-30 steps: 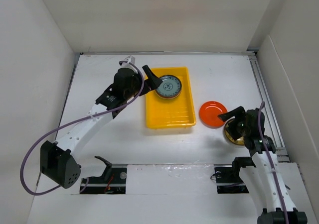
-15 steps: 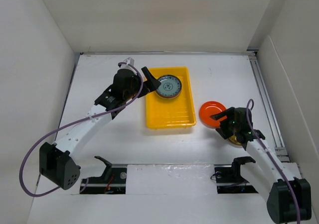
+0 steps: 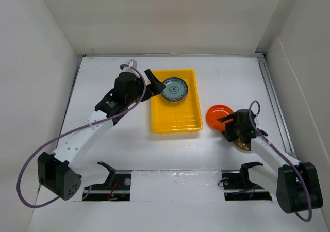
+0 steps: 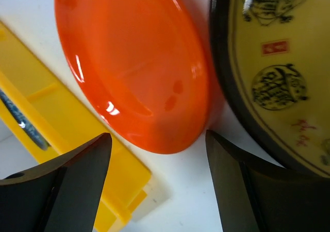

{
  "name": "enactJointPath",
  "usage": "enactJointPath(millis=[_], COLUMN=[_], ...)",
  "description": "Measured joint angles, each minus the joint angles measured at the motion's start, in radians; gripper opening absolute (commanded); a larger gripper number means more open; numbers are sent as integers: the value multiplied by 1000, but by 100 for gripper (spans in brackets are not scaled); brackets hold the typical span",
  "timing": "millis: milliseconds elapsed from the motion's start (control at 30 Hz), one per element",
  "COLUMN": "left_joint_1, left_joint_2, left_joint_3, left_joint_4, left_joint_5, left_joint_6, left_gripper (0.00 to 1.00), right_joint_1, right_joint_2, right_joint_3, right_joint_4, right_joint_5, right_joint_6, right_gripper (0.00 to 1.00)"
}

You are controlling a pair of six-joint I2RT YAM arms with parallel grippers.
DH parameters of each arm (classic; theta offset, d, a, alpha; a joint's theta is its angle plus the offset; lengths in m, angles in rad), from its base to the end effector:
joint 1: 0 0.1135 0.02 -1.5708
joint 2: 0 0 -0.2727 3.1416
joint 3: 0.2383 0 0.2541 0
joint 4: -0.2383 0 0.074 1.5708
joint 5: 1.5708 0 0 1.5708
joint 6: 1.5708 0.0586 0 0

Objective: Place the plates into the plastic bin on the countertop

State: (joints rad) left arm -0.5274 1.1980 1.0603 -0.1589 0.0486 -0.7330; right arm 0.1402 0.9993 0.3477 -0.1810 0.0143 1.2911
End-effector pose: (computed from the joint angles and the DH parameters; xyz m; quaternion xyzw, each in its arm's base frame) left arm 0.2580 -0.1536 0.3543 -0.0681 0.8008 -0.3662 0.4689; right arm 0.1926 0.0263 0.1427 0.5097 0.7810 0.2317 0.2766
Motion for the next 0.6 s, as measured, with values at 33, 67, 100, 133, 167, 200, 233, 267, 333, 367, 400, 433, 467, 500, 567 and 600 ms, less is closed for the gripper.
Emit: enactJointPath(millis=[33, 67, 100, 133, 167, 200, 233, 267, 333, 367, 400, 433, 467, 500, 567, 600], left_joint_1=[0, 0, 0, 0, 2, 5, 6, 8, 16, 20, 25, 29, 32, 34, 38, 39], left_joint_2=[-12, -16, -26, -35, -44, -52, -58, -64, -76, -78, -82, -83, -85, -85, -85, -85], left_joint_3=[0, 0, 0, 0, 0, 0, 0, 0, 0, 0, 0, 0, 0, 0, 0, 0], left_joint_4=[1, 0, 1, 0, 0, 0, 0, 0, 0, 0, 0, 0, 0, 0, 0, -1], left_joint_5=[0, 0, 0, 0, 0, 0, 0, 0, 0, 0, 0, 0, 0, -1, 0, 0], left_joint_6=[0, 0, 0, 0, 0, 0, 0, 0, 1, 0, 0, 0, 1, 0, 0, 0], left_gripper=[100, 100, 100, 100, 100, 100, 100, 100, 100, 100, 100, 100, 100, 100, 100, 100], right_joint_1=[1, 4, 6, 6, 6, 6, 7, 7, 5, 2, -2, -6, -11, -16, -21, -24], right_joint_2=[23, 41, 61, 77, 91, 104, 116, 128, 153, 167, 180, 193, 204, 216, 240, 253], right_joint_3=[5, 16, 27, 36, 45, 53, 60, 68, 84, 92, 101, 109, 116, 123, 138, 148], right_joint_4=[7, 16, 20, 25, 29, 32, 34, 33, 34, 33, 33, 34, 32, 33, 33, 32], right_joint_5=[0, 5, 9, 11, 14, 17, 21, 25, 31, 32, 31, 32, 31, 31, 31, 31], right_joint_6=[7, 5, 5, 5, 5, 5, 5, 5, 0, -3, -6, -12, -16, -21, -28, -34], right_gripper=[80, 80, 80, 80, 80, 78, 78, 76, 72, 69, 66, 62, 53, 52, 41, 35])
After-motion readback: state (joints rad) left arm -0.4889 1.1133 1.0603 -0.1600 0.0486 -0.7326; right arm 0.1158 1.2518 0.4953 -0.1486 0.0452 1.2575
